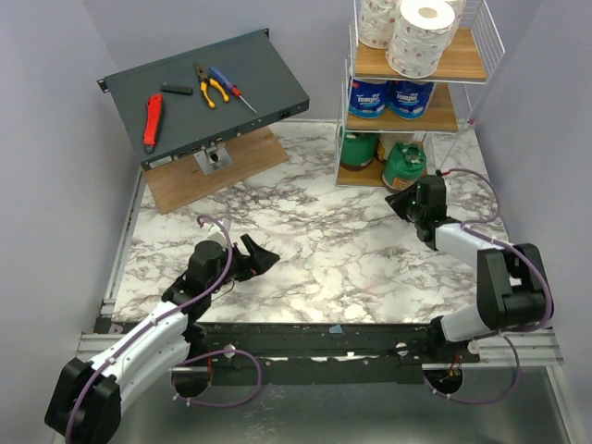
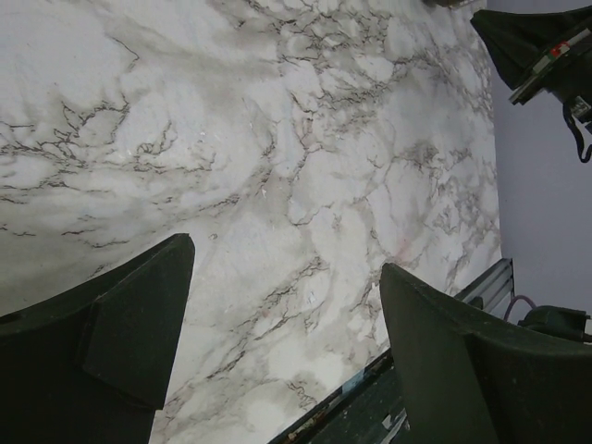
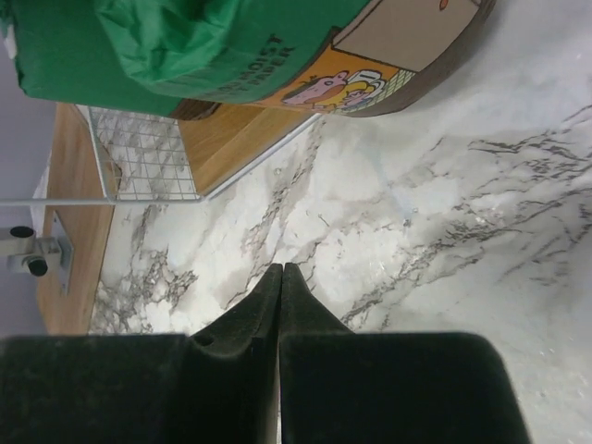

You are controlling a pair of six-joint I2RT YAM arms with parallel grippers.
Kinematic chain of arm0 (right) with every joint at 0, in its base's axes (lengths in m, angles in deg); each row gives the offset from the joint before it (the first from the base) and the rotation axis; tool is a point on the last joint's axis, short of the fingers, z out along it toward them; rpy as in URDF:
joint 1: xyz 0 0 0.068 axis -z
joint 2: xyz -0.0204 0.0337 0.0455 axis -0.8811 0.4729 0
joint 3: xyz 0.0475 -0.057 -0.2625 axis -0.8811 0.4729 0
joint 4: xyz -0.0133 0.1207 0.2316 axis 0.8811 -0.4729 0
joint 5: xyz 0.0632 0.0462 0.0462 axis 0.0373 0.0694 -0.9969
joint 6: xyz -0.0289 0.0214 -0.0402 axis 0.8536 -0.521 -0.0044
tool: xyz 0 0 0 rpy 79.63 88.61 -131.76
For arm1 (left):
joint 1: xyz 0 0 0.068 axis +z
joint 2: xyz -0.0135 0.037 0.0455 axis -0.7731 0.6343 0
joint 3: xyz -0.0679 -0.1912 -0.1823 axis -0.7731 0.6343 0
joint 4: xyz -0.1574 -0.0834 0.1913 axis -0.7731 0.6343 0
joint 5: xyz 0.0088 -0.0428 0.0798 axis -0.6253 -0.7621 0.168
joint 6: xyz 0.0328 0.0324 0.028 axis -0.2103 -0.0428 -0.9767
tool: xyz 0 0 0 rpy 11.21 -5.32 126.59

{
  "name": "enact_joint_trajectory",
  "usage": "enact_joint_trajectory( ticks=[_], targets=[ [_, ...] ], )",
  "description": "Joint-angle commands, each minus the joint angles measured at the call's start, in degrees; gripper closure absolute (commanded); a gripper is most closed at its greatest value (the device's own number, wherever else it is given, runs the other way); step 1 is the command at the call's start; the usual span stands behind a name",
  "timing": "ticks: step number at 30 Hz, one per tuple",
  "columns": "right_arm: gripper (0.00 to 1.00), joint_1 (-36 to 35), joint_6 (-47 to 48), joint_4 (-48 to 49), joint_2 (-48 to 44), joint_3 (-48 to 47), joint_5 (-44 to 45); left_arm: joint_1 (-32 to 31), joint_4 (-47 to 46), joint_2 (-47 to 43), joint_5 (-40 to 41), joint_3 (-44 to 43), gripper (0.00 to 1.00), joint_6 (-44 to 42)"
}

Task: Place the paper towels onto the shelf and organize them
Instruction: Place the paper towel on the shelf.

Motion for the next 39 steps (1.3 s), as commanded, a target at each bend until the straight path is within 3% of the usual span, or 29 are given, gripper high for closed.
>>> enact_joint_trajectory(
  ticks=[1,10,26,32,39],
  targets=[
    [0.97,-0.31,-5.41,10.65,6.30,-1.56,-3.43,-0.31,2.50,-2.52,3.08,-0.53,0.16,0.43],
    [0.97,-0.62,-10.65,15.88,16.57,-5.90,2.30,-0.31,4.34,-3.08,4.98,-1.38,0.16,-0.31],
    [0.95,4.58,-11.13,13.31,21.75,-10.70,6.76,-0.31,6.81,-3.83,7.63,-2.51,0.16,-1.73],
    [0.94,6.01,-9.13,14.97,20.43,-9.83,5.23,-0.31,6.81,-3.83,8.35,-2.39,0.16,-1.49],
    [0.89,5.92,-3.33,17.82,17.86,-8.82,-5.87,-0.31,6.81,-3.74,8.51,-2.62,0.15,-1.25]
  ],
)
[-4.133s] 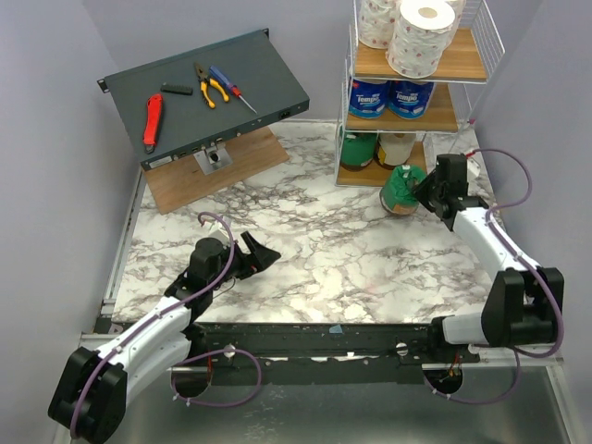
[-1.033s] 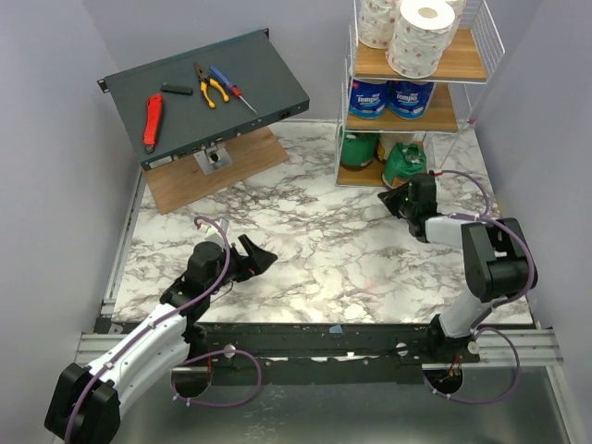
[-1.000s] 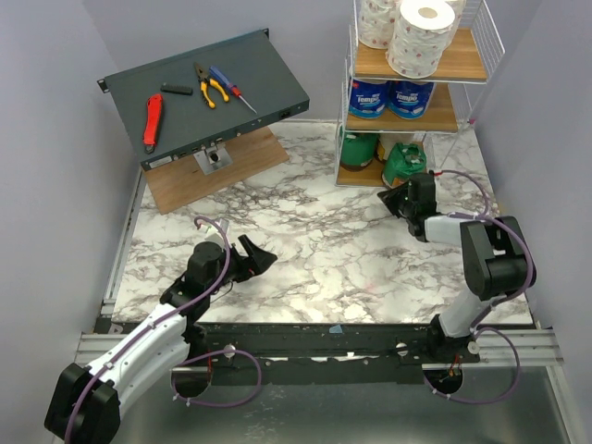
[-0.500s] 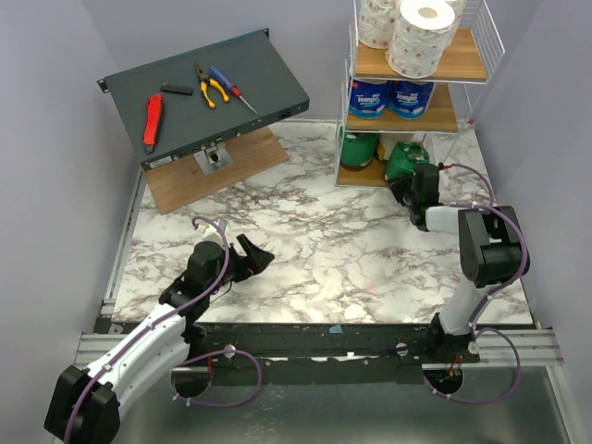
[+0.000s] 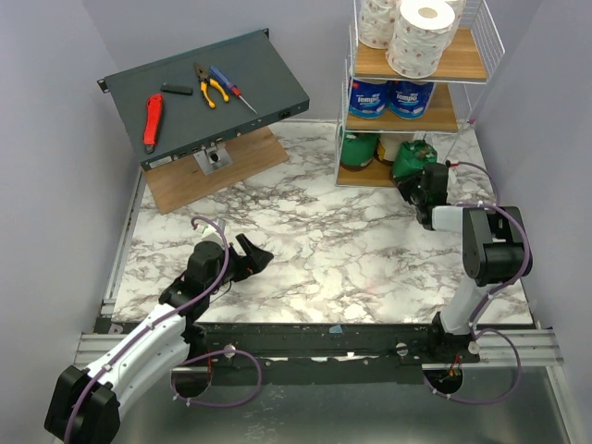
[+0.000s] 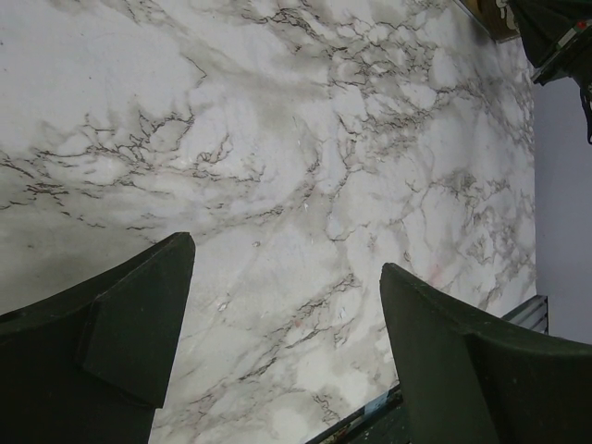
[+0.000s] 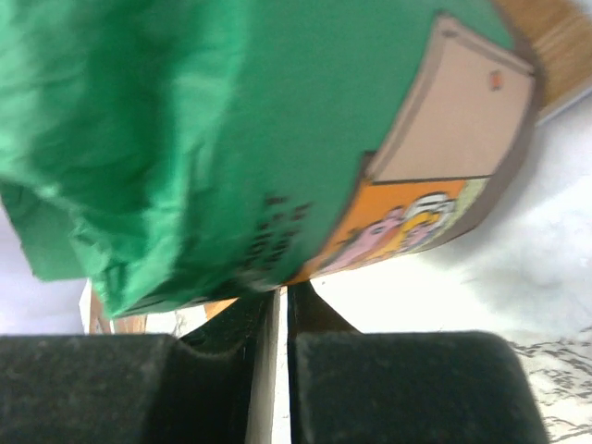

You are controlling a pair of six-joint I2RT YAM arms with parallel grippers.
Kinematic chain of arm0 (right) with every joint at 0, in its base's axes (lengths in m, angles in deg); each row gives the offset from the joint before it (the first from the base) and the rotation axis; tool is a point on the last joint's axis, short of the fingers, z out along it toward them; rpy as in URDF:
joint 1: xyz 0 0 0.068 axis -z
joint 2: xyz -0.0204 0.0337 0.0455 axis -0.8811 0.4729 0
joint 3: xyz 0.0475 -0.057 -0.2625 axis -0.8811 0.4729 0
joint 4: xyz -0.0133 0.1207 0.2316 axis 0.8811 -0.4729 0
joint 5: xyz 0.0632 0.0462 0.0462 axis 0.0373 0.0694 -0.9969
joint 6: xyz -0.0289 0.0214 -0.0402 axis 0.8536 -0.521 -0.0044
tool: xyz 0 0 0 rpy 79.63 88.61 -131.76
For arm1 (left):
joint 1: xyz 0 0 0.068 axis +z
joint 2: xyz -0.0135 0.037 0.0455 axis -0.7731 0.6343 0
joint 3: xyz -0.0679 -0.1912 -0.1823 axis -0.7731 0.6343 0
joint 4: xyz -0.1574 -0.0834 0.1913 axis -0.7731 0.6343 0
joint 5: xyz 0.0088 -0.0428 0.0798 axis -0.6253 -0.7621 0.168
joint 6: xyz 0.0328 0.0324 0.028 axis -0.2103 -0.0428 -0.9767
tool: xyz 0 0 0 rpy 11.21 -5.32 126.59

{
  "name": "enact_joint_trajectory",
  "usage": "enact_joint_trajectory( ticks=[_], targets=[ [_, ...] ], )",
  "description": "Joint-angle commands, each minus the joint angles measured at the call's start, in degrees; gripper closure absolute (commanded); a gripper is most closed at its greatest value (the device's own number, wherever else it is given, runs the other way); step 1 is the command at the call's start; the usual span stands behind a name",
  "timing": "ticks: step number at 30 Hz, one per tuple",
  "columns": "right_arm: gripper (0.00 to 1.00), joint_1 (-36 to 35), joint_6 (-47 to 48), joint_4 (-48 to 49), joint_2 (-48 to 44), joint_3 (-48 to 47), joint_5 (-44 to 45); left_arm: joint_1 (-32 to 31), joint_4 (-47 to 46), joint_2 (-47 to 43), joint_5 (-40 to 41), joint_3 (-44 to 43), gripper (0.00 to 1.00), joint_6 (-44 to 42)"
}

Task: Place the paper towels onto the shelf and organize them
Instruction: Place the paper towel on the shelf, then reset both arms

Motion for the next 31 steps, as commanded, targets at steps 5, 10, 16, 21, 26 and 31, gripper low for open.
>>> enact_joint_trajectory(
  ticks=[5,10,16,21,26,31],
  targets=[
    [0.79,-0.93,4.31,2.73,-6.86,4.57,-13.53,-0.31,2.20,-0.86,1.89,-2.04,0.15,-0.55],
    [0.56,-6.52,9.23,-3.44,-14.27,8.36,-12.81,-0.29,4.64,-1.81,3.41,-2.76,0.12,-1.51],
    [0.39,-19.11,18.62,-13.52,-25.00,11.28,-3.59,-0.31,9.64,-2.76,7.28,-3.48,0.02,-1.30],
    [0.36,-22.12,19.30,-17.95,-32.80,17.38,0.93,-0.31,13.43,-4.74,11.25,-3.39,0.01,0.99],
    [0.36,-22.12,18.51,-19.47,-39.69,22.92,1.13,-0.38,14.54,-6.97,13.38,-2.13,0.02,2.42],
    [0.37,-22.12,15.64,-19.51,-42.93,25.88,1.00,-0.32,18.23,-5.43,16.21,-3.46,0.01,4.93]
  ],
)
